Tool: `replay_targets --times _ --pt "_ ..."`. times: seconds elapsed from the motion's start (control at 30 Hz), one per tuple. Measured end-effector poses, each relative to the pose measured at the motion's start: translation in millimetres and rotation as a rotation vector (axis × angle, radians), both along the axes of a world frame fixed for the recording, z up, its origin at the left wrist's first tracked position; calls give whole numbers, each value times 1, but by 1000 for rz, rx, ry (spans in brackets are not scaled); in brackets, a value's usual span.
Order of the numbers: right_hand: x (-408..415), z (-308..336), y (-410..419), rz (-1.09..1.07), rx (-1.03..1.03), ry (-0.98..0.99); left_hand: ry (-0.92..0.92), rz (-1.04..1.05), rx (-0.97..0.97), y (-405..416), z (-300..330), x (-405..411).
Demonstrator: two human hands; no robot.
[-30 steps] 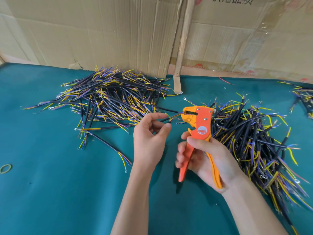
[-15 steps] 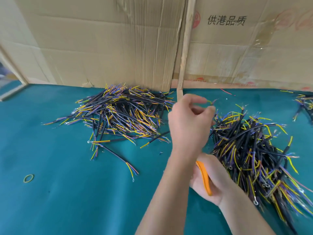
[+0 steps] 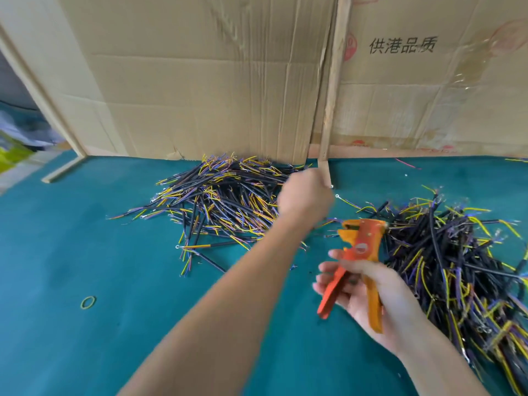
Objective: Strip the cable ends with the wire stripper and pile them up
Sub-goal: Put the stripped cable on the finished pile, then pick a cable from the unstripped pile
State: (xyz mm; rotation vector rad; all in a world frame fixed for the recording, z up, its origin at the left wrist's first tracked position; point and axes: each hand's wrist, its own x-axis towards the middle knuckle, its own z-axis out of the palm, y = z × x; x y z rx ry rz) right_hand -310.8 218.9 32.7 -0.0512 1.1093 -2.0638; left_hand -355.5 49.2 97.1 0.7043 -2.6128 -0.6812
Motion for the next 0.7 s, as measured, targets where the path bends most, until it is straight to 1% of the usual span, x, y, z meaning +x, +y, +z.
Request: replay_targets --times 0.1,0.17,0.33,0.47,0.53,0.63,0.7 --pt "-9 1 7 -90 -60 -16 -200 177 -76 -70 -20 19" --pt "-11 0 8 -97 -71 -37 -294 201 -102 -95 -33 26" --pt "-9 -2 6 -33 -52 12 -264 239 -39 -111 -35 18" --pt "-12 -3 7 -29 -54 -23 -219 223 -54 -124 -26 16" --pt "-12 -2 7 -24 -67 -35 -199 247 -50 -130 -23 17" --pt "-11 0 6 -20 -63 -36 -183 314 16 -139 -17 21" --pt "-11 -1 6 -19 -64 -41 -164 361 116 -144 -13 22"
